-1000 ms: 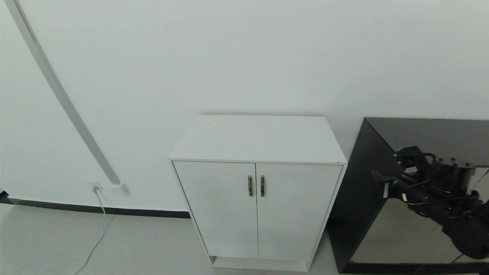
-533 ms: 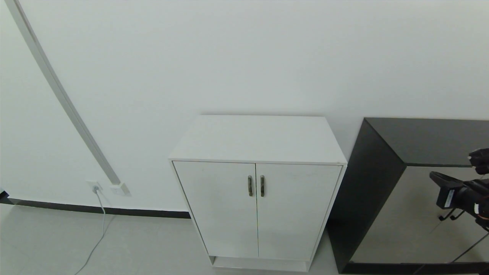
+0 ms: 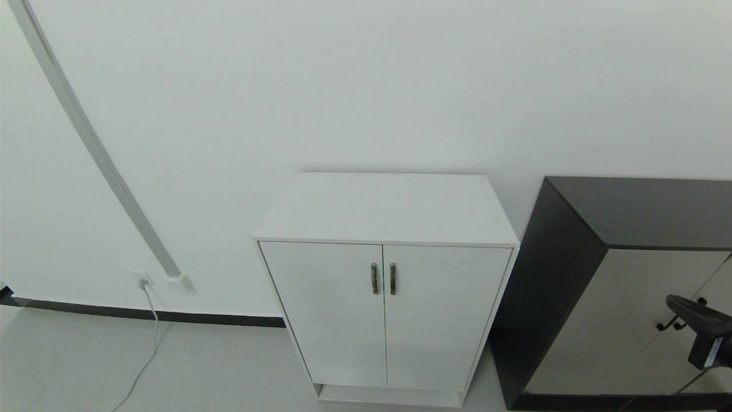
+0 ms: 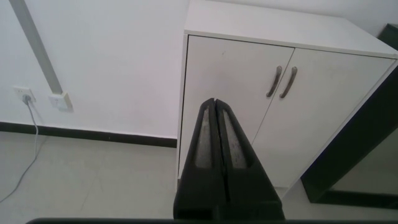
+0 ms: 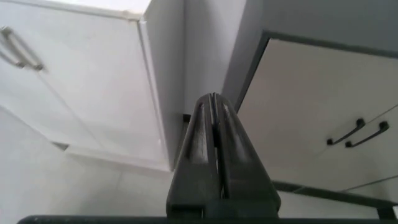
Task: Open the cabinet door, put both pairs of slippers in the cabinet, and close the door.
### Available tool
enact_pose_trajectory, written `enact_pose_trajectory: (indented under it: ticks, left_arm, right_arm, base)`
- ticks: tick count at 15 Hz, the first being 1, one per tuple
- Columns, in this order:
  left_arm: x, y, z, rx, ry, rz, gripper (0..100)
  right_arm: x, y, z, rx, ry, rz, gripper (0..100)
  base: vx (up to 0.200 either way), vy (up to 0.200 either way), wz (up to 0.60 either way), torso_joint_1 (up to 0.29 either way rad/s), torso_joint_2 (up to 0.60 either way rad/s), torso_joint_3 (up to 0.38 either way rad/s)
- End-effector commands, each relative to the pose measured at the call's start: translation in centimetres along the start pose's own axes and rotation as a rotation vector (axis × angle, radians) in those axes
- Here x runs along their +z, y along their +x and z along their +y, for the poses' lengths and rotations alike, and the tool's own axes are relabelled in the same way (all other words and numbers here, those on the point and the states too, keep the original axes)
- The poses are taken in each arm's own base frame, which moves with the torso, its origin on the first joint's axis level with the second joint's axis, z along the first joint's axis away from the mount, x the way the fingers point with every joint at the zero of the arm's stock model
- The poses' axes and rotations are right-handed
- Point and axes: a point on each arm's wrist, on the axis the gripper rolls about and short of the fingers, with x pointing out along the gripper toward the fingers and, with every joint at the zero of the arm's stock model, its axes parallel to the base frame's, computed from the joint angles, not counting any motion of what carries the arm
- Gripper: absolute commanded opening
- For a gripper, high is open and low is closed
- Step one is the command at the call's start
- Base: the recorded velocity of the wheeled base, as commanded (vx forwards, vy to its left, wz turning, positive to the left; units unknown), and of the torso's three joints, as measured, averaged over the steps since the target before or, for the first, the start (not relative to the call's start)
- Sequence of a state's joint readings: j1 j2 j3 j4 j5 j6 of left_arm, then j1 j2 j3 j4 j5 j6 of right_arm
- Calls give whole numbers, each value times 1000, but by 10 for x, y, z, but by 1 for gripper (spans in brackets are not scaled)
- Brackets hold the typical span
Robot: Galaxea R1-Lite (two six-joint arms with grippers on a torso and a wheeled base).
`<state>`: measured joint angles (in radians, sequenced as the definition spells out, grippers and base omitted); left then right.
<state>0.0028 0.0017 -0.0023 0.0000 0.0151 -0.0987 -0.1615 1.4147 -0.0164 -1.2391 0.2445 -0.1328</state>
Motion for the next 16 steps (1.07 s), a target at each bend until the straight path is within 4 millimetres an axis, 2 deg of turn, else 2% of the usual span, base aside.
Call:
enact_pose_trajectory:
  ticks: [1, 3, 9, 10, 13, 16]
  left_arm:
    - [0, 0, 0, 0, -1, -1, 0]
    - [0, 0, 0, 1, -1, 1, 0]
    - [0, 0, 0, 0, -1, -1, 0]
    - [0, 0, 0, 1, -1, 1, 0]
    - [0, 0, 0, 0, -1, -1, 0]
    - [0, 0, 0, 0, -1, -1, 0]
  right_arm:
    - [4, -19, 4, 8, -6, -23, 0]
    - [4, -36, 9, 42, -6, -11, 0]
    - [-12, -66, 21, 127, 1, 104, 0]
    - [-21, -79, 26, 175, -6, 156, 0]
    - [-35, -93, 33, 257, -4, 240, 0]
    - [-50, -99, 37, 301, -1, 376, 0]
  base:
    - [0, 0, 0, 0, 0, 0]
    - [0, 0, 0, 0, 0, 0]
    - [0, 0, 0, 0, 0, 0]
    - [0, 0, 0, 0, 0, 0]
    - [0, 0, 0, 0, 0, 0]
    - [0, 0, 0, 0, 0, 0]
